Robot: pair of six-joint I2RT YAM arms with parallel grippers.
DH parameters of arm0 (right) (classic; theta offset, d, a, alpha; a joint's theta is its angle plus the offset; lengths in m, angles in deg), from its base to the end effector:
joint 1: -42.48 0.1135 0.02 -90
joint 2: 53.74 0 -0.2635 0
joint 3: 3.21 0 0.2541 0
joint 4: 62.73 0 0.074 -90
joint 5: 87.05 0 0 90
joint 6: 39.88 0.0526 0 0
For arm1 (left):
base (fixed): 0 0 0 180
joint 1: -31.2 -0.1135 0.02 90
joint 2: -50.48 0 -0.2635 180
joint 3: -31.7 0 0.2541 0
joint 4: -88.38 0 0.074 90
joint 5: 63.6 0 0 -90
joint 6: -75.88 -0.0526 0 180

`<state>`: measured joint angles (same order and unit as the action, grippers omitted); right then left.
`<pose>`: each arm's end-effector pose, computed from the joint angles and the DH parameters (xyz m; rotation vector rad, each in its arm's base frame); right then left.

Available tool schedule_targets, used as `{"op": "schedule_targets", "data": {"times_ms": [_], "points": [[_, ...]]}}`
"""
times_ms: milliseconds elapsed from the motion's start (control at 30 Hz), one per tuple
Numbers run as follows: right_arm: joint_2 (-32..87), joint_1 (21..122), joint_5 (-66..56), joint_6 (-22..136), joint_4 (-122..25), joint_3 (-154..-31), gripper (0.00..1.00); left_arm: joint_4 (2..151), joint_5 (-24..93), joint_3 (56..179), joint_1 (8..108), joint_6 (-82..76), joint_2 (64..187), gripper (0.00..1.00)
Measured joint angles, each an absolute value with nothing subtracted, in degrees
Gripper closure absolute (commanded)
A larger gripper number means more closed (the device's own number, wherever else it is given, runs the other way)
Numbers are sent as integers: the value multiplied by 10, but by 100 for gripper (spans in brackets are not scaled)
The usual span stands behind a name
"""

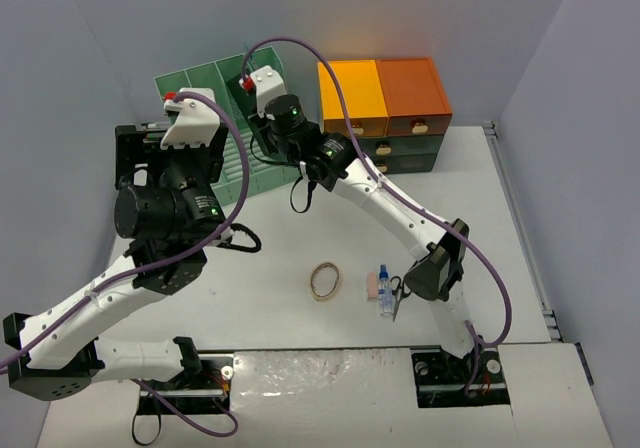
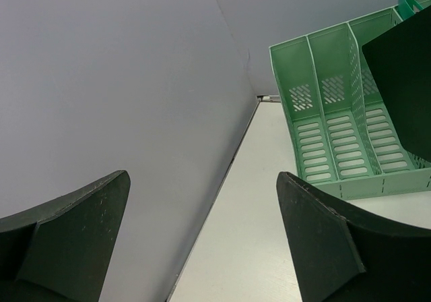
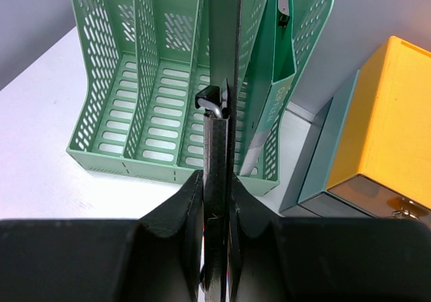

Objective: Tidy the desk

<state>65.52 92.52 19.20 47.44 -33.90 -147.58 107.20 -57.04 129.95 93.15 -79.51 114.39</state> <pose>0.3344 0.3762 0.4431 -0.5295 1.5609 0.4013 0.1223 -0.1183 0.5575 -0.1529 1.4927 0.5152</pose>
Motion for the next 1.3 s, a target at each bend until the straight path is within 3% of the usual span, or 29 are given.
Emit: {"op": "schedule_targets", "data": {"times_ms": [667,1300], "points": [[712,919,178,485,-353,-1471,100,1074,-570,1299,926,-796,1146,12],[811,861,126,496,-414,-1552,100,1116,-570,1314,926,-830,1188,12]]}}
